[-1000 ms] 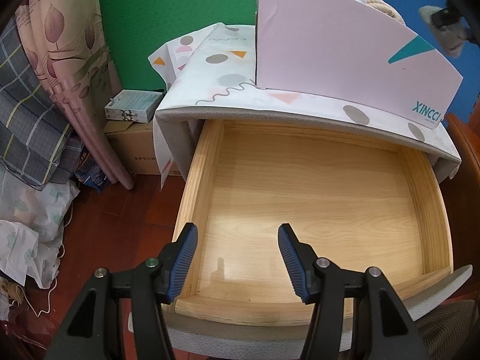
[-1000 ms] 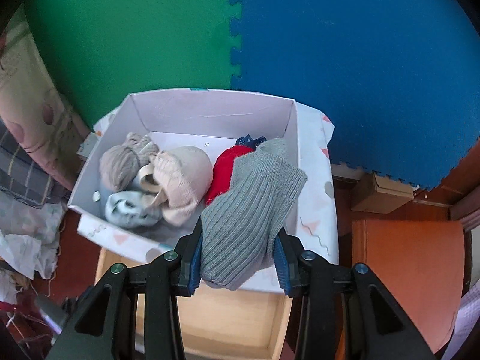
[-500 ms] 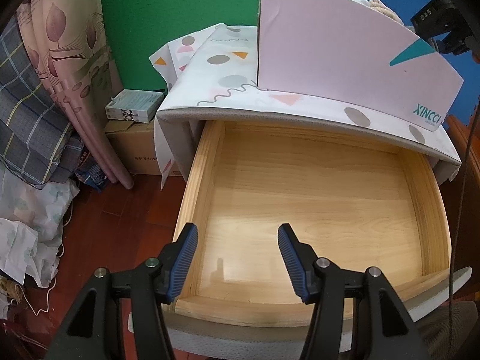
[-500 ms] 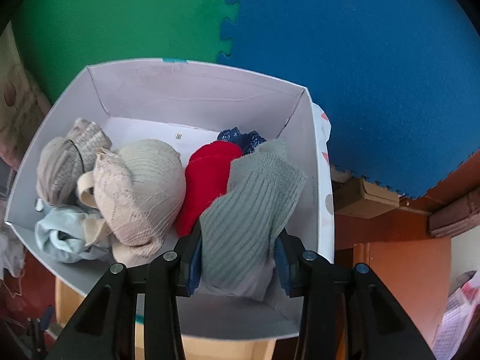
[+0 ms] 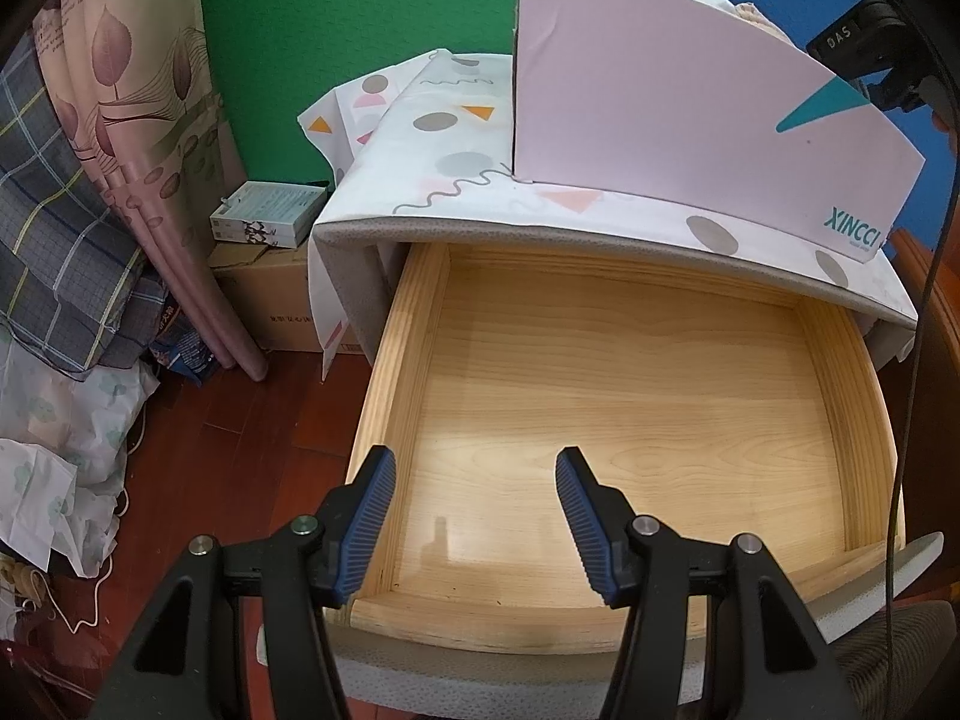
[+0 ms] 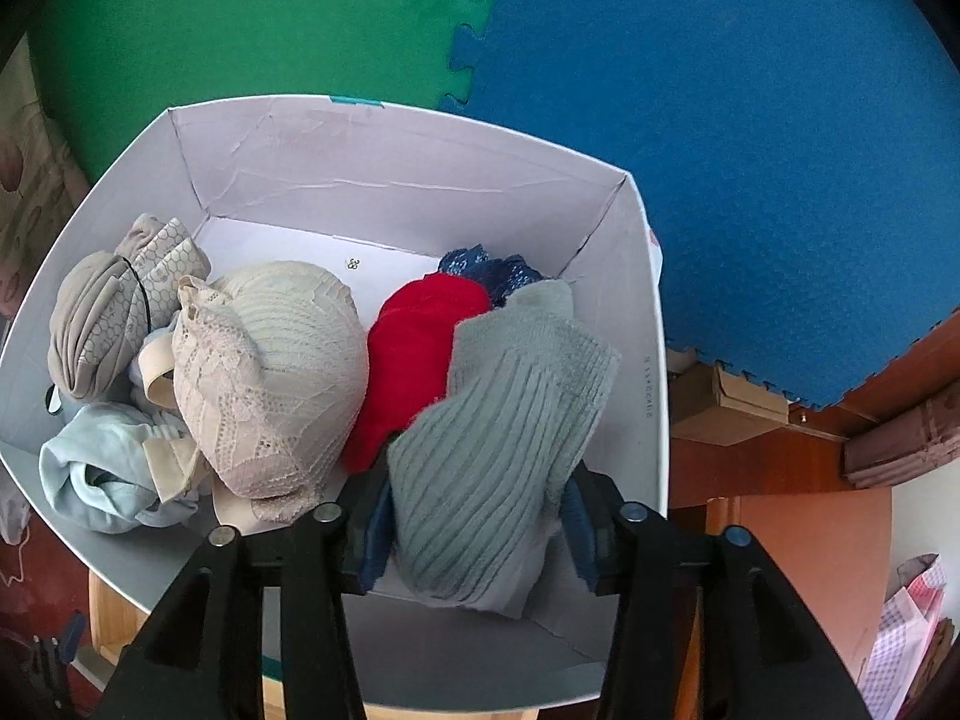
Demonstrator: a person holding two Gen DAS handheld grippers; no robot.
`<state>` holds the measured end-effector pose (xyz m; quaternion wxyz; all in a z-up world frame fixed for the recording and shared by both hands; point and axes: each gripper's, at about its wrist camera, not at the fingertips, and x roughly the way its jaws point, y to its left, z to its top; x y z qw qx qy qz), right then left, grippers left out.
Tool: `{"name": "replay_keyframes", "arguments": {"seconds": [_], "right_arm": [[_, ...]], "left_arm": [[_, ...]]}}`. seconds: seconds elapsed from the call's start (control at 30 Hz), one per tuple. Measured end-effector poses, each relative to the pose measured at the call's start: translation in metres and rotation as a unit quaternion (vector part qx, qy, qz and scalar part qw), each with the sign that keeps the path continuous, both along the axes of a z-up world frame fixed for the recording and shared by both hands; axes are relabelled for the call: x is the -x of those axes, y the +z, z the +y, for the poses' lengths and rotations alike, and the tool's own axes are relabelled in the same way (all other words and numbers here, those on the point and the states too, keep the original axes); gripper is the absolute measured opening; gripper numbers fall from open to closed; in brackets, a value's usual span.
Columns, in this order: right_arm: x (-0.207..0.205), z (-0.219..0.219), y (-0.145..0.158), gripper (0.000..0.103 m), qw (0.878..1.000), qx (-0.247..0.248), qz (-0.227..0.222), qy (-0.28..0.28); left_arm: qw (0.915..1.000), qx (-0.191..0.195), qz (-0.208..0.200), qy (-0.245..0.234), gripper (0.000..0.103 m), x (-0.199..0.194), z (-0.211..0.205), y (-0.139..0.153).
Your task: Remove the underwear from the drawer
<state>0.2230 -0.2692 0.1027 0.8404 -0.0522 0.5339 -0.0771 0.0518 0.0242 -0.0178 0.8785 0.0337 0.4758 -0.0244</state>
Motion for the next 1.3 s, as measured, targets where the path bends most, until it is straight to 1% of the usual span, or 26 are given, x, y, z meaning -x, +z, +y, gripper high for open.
{"name": "replay_keyframes", "arguments": {"seconds": [0.03,0.07,0.2,0.27,0.33,0.4,0.47,0.6,0.67,0.73,0.8,0.87,0.97,1.0,1.13,1.2,1.3], "right_arm": [[0.0,0.0,0.001,0.059,1.0,-0.001,-0.003,0.0],[0.0,0.0,0.002,0.062,1.0,0.001,-0.004,-0.001],[0.003,0.001,0.009,0.066,1.0,0.001,-0.009,0.002],[0.007,0.001,0.017,0.072,1.0,-0.002,-0.018,0.002],[0.013,0.004,0.028,0.072,1.0,-0.006,-0.027,0.007],[0.02,0.007,0.039,0.075,0.999,-0.006,-0.036,0.013],[0.029,0.01,0.051,0.081,0.999,-0.011,-0.049,0.019],[0.058,0.016,0.076,0.084,0.996,-0.037,-0.081,0.032],[0.081,0.018,0.084,0.091,0.993,-0.058,-0.1,0.033],[0.106,0.018,0.085,0.094,0.99,-0.076,-0.119,0.03],[0.129,0.018,0.076,0.095,0.987,-0.088,-0.129,0.027],[0.152,0.017,0.061,0.095,0.987,-0.095,-0.13,0.018],[0.181,0.012,0.026,0.095,0.987,-0.104,-0.123,-0.005],[0.192,0.009,0.009,0.095,0.987,-0.111,-0.118,-0.018],[0.217,0.005,-0.041,0.095,0.988,-0.119,-0.093,-0.033],[0.227,0.004,-0.061,0.095,0.989,-0.114,-0.084,-0.039],[0.237,0.003,-0.078,0.095,0.989,-0.122,-0.073,-0.047]], "left_arm": [[1.0,0.0,0.0,0.0,0.057,0.0,0.0,0.0],[1.0,0.0,0.0,0.0,0.057,0.0,0.0,0.0],[1.0,-0.002,-0.001,-0.003,0.057,0.0,-0.002,0.0],[1.0,-0.001,0.0,-0.003,0.057,0.0,-0.002,0.0],[1.0,-0.001,-0.002,-0.003,0.057,0.0,-0.003,0.0],[1.0,-0.002,-0.003,-0.004,0.057,0.001,-0.003,0.0],[1.0,-0.003,-0.003,-0.005,0.057,0.001,-0.005,-0.001],[1.0,-0.005,-0.003,-0.008,0.057,0.002,-0.006,0.0],[0.9999,-0.006,-0.004,-0.008,0.057,0.002,-0.007,0.0],[0.9999,-0.006,-0.006,-0.01,0.057,0.003,-0.01,0.001],[0.9999,-0.007,-0.008,-0.013,0.057,0.004,-0.012,0.002],[0.9998,-0.009,-0.008,-0.017,0.057,0.005,-0.015,0.003],[0.9997,-0.006,-0.012,-0.021,0.057,0.008,-0.018,0.005],[0.9997,-0.005,-0.013,-0.02,0.057,0.009,-0.018,0.006],[0.9996,-0.001,-0.02,-0.021,0.057,0.016,-0.019,0.012],[0.9994,-0.001,-0.023,-0.025,0.057,0.02,-0.02,0.014],[0.9992,-0.003,-0.022,-0.034,0.057,0.025,-0.024,0.015]]}}
